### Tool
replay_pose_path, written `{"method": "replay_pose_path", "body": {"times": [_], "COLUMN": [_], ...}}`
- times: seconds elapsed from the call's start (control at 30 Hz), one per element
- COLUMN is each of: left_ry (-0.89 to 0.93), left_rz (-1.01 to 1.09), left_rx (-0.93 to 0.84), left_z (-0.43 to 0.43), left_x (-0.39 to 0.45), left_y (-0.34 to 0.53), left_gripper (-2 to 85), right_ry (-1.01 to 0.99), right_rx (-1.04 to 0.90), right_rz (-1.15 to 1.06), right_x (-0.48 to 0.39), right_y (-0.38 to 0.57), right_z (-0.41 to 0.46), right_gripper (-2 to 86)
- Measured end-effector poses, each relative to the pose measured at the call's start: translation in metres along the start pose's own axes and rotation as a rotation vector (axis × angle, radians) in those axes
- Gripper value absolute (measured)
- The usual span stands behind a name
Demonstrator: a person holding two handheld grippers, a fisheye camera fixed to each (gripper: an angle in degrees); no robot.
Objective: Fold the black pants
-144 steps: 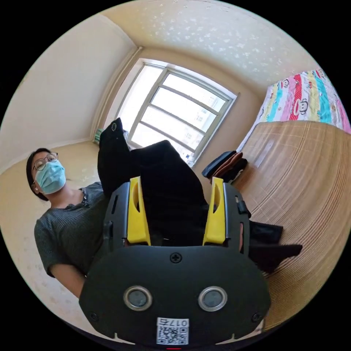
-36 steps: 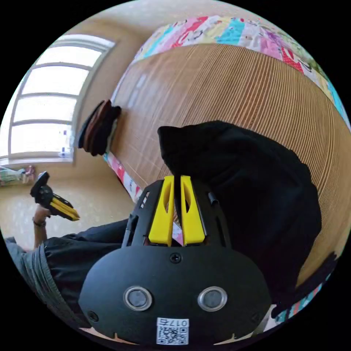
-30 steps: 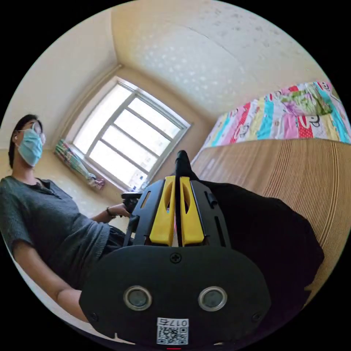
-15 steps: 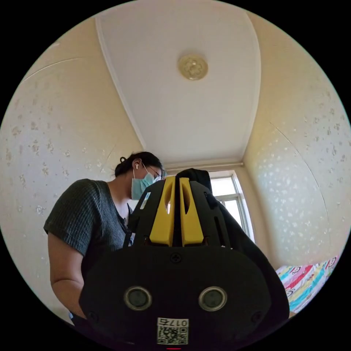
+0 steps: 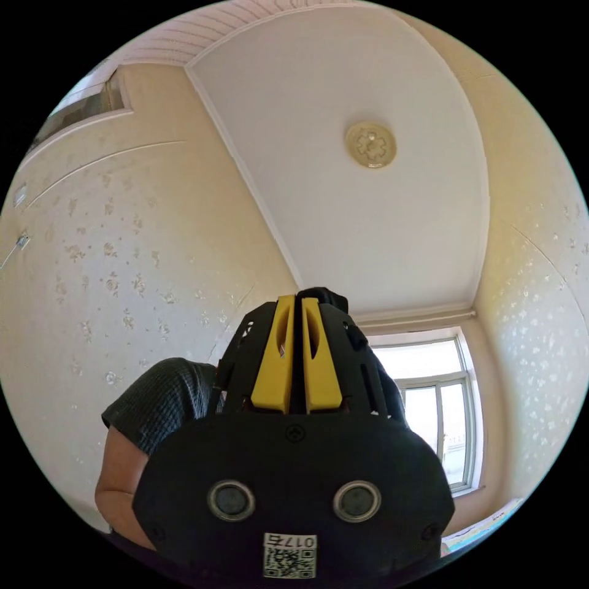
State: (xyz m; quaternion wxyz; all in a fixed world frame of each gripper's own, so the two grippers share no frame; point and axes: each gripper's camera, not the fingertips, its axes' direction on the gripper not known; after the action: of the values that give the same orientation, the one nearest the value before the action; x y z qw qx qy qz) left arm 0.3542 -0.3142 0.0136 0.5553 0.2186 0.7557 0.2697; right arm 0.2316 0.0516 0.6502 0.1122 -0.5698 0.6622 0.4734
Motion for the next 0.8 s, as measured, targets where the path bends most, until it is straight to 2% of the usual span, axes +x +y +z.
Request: {"method": "replay_pose_path", "body": {"times": [0.23,0.3,0.33,0.5,0.57,0.67,0.8], "left_ry": [-0.295,-0.348,-0.357,-0.249,-0.088,0.123,0.272], "left_rz": [-0.14,-0.141,-0.117,0.104,0.135,0.153,0.082], "left_rx": [0.283,0.276,0.216,0.003,-0.021,0.024,0.147], "left_z": [-0.091,-0.094,-0.083,-0.023,-0.006,0.0,-0.02], "left_x": [0.0,-0.005,-0.007,0.004,0.005,0.009,-0.006], "left_y": [0.006,0.004,-0.004,-0.033,-0.046,-0.059,-0.068], "left_gripper": [12.7,14.6,16.1,18.9,17.5,10.8,5.3], "right_ry": [0.055,0.065,0.06,-0.019,-0.069,-0.073,0.034], "right_rx": [0.001,-0.002,-0.002,0.026,0.039,0.056,0.028], "right_rz": [0.012,0.02,0.025,0.052,0.049,0.041,0.046], "right_x": [-0.052,-0.059,-0.062,-0.056,-0.052,-0.054,-0.065], "right_y": [-0.002,0.002,0.004,0.005,-0.002,-0.011,-0.02], "right_z": [-0.016,-0.017,-0.016,-0.012,-0.012,-0.02,-0.039], "right_gripper": [1.5,1.5,1.5,1.5,1.5,1.5,1.5]}}
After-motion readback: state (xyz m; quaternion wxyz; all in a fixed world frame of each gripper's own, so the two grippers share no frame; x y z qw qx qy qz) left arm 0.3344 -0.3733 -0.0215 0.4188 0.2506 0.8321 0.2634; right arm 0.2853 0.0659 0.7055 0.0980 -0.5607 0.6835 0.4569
